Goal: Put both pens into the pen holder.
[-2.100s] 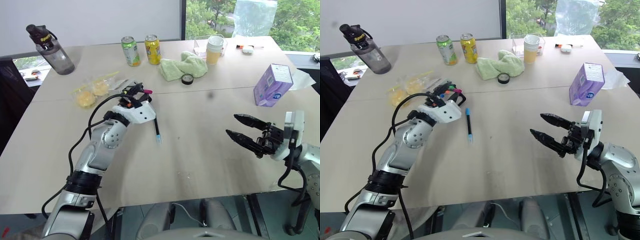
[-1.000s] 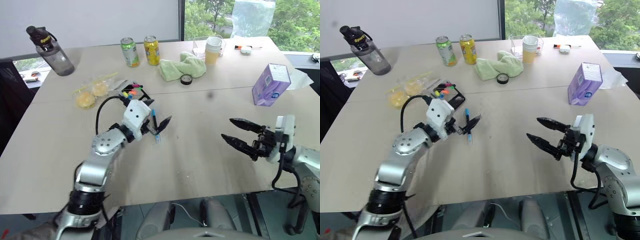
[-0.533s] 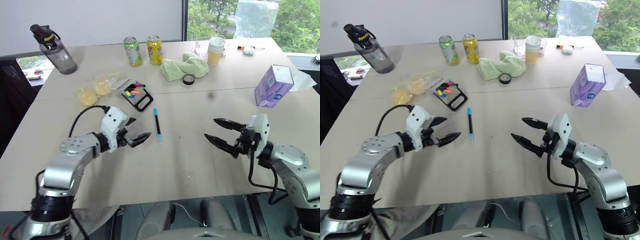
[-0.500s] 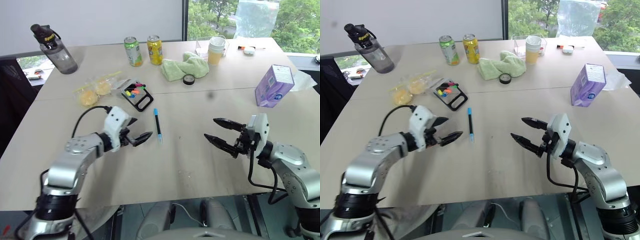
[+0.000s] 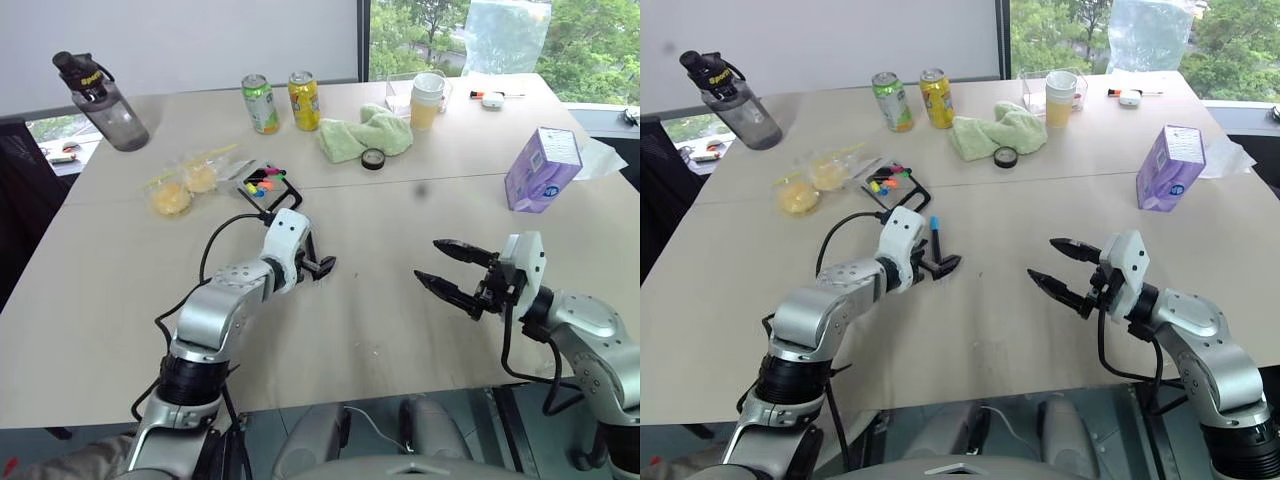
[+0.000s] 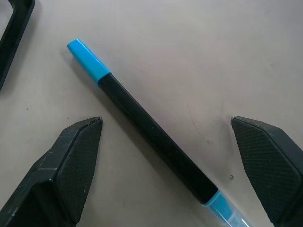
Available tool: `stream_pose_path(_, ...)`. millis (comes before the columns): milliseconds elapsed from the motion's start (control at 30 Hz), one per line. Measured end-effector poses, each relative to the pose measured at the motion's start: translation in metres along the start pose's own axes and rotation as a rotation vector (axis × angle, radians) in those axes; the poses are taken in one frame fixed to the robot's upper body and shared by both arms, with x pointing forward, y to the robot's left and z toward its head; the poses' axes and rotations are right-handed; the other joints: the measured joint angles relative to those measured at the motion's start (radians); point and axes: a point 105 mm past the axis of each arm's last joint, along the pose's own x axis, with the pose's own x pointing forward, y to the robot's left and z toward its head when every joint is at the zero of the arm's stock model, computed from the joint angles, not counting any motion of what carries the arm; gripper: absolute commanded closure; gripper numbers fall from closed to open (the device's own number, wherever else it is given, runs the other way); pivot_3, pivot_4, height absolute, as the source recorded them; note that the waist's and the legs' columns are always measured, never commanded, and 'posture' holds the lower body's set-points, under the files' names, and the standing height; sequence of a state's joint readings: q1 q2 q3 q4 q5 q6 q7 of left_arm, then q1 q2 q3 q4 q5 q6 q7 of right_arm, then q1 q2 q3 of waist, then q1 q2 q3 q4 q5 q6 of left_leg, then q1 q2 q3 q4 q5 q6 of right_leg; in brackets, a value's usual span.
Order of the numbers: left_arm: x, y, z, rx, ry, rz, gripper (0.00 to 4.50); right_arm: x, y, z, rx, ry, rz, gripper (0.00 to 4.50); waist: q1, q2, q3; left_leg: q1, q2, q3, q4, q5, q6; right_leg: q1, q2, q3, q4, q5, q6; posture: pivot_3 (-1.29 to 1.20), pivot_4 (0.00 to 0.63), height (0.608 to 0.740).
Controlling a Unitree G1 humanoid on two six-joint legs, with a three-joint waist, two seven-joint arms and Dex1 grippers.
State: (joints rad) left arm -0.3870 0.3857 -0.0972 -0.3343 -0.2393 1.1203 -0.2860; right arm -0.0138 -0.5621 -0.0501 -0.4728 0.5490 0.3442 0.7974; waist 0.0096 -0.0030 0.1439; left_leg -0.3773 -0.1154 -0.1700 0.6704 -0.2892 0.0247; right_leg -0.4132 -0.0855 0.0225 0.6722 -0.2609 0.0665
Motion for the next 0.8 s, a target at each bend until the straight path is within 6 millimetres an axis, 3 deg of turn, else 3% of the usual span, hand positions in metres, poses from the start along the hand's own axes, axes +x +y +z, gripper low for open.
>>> stream_pose_path(67,0.0,0.0,0.0,0.015,0.01,0.019,0.83,-0.001,0.001,-0.002,0.005,0.004,-0.002,1.14,-0.002,0.0,0.0,0.0,0.0,0.0,0.0,0.0,0.0,0.0,0.0,0.0,0.0,0.0,0.0,0.0,0.15,0.74)
stream_pose_path(433,0.006,0.005,0.001,-0.041,0.036,0.07,0.83,-0.002,0.001,-0.004,0.004,0.014,-0.005,1.14,0.001,0.0,0.0,0.003,0.0,0.001,0.0,0.001,-0.002,0.001,0.0,0.0,0.004,0.0,0.0,0.0,0.15,0.74)
stream_pose_path(567,0.008,0.01,0.004,-0.195,0.061,0.083,0.83,-0.003,0.001,-0.004,0.0,0.016,-0.007,1.14,-0.002,0.0,-0.001,0.014,0.001,0.007,-0.002,0.001,-0.002,0.008,0.001,0.003,0.005,-0.001,0.001,0.0,0.15,0.74)
stream_pose_path(800,0.01,0.012,0.007,-0.264,0.136,0.174,0.83,-0.004,0.002,-0.007,-0.003,0.019,-0.015,1.14,-0.015,-0.001,-0.003,0.017,0.003,0.009,-0.002,0.001,-0.002,0.01,0.003,0.005,0.006,-0.001,0.001,0.0,0.15,0.74)
